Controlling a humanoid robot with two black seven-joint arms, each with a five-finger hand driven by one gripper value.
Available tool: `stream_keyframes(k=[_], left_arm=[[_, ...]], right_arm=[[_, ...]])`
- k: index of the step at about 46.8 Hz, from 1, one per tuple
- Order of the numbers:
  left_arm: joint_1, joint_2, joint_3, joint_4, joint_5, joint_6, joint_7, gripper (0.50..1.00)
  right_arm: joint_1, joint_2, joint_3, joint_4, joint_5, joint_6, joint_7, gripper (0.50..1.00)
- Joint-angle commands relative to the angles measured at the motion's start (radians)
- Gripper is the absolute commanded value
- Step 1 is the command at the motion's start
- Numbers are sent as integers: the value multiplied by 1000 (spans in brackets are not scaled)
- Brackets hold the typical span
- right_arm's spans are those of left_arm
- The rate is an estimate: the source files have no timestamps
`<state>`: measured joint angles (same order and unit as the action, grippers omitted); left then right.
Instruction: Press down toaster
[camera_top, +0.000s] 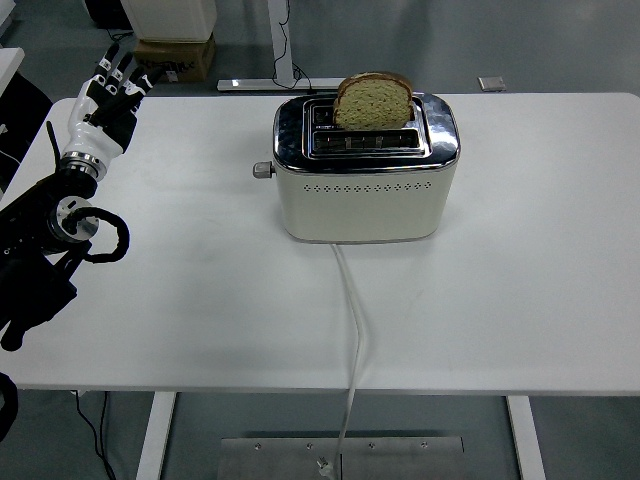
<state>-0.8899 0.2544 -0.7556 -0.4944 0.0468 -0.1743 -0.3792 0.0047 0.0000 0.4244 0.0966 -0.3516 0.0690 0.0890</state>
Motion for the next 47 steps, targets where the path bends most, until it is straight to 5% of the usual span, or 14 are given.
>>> stream_keyframes(k=[1, 14, 28, 39, 47], left_arm=[[0, -3, 1, -10, 15, 32, -1, 1000], [0, 60, 7, -115, 33, 29, -1, 1000], [-35, 109, 113, -161, 341, 19, 0, 1000], [-50, 178, 157, -164, 435, -175, -3, 1000], [-49, 180, 177, -164, 583, -189, -6, 1000]], right_arm=[[0, 0, -1, 0, -1, 0, 0, 998], [0, 0, -1, 0, 0, 0, 0, 1000], [0, 0, 1, 0, 0, 0, 0, 998], [0, 0, -1, 0, 0, 0, 0, 998], [0, 0, 1, 0, -1, 0, 0, 998]])
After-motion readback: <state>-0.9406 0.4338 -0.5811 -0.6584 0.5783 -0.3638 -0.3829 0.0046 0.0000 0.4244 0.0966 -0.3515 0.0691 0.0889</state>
